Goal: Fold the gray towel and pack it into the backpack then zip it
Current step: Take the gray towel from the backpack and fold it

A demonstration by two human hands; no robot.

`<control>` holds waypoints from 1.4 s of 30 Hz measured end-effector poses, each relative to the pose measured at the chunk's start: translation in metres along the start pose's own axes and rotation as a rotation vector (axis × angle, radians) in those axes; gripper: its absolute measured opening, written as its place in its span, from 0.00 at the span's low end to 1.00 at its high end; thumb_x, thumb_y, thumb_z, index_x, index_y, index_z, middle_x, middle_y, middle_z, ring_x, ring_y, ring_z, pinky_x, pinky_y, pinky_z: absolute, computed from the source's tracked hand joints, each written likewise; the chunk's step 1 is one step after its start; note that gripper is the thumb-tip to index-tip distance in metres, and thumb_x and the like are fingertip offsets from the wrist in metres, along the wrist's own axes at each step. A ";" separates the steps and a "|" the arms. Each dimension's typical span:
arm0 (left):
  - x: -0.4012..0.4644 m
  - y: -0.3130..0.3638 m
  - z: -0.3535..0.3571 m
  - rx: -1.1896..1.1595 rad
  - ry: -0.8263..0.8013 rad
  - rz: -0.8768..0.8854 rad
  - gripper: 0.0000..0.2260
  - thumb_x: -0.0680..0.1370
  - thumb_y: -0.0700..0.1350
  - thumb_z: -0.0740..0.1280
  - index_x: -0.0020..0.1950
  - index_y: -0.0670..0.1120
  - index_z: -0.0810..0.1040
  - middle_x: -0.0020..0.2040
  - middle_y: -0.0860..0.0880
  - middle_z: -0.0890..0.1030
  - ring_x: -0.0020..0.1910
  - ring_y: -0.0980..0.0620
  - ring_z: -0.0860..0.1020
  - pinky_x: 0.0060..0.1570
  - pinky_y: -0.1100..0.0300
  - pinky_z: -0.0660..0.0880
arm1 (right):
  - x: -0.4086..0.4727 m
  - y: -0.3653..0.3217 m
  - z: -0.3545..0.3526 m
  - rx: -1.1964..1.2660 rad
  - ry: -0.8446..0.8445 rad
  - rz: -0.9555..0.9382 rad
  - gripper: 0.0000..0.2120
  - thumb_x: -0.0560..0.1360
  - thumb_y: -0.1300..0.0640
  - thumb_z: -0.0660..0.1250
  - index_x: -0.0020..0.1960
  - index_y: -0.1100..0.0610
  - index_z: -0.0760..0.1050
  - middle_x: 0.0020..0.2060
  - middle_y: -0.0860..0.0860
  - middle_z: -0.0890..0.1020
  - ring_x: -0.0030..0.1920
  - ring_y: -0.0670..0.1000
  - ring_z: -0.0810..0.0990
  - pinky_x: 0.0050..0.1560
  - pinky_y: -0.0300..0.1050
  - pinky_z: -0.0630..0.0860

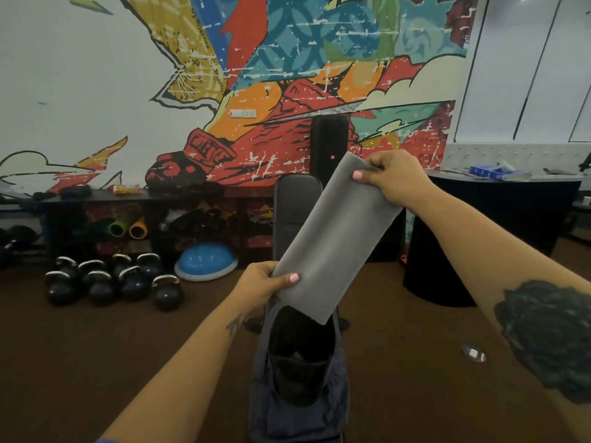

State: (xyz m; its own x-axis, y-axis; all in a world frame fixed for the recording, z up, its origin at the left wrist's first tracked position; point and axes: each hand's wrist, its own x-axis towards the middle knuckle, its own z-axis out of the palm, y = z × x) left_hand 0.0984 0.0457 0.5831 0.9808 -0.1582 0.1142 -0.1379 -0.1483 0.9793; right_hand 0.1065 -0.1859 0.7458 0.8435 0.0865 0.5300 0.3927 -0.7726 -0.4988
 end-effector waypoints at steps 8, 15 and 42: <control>0.009 -0.014 0.003 0.266 -0.049 -0.447 0.22 0.78 0.60 0.59 0.50 0.41 0.78 0.45 0.44 0.83 0.39 0.50 0.81 0.38 0.58 0.77 | 0.001 -0.017 0.006 -0.063 -0.022 -0.109 0.12 0.73 0.51 0.71 0.38 0.59 0.76 0.32 0.51 0.76 0.35 0.48 0.72 0.35 0.39 0.67; 0.001 0.007 0.023 -0.407 -0.537 -0.516 0.51 0.66 0.76 0.34 0.59 0.41 0.78 0.51 0.41 0.84 0.47 0.47 0.84 0.40 0.56 0.81 | -0.011 -0.041 0.015 -0.119 -0.187 -0.238 0.12 0.71 0.50 0.73 0.46 0.59 0.82 0.38 0.51 0.80 0.43 0.50 0.77 0.42 0.39 0.69; 0.006 0.047 0.018 -0.310 -0.328 0.034 0.17 0.66 0.40 0.70 0.55 0.43 0.78 0.43 0.45 0.84 0.42 0.48 0.81 0.40 0.55 0.78 | -0.064 -0.036 0.018 -0.033 -0.644 -0.173 0.12 0.75 0.52 0.67 0.46 0.62 0.80 0.46 0.60 0.81 0.45 0.56 0.77 0.48 0.46 0.73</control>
State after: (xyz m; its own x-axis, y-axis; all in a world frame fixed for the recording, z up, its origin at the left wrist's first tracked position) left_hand 0.0951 0.0202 0.6270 0.8741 -0.4660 0.1369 -0.0726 0.1535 0.9855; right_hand 0.0450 -0.1517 0.7176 0.8240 0.5610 0.0800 0.5389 -0.7321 -0.4166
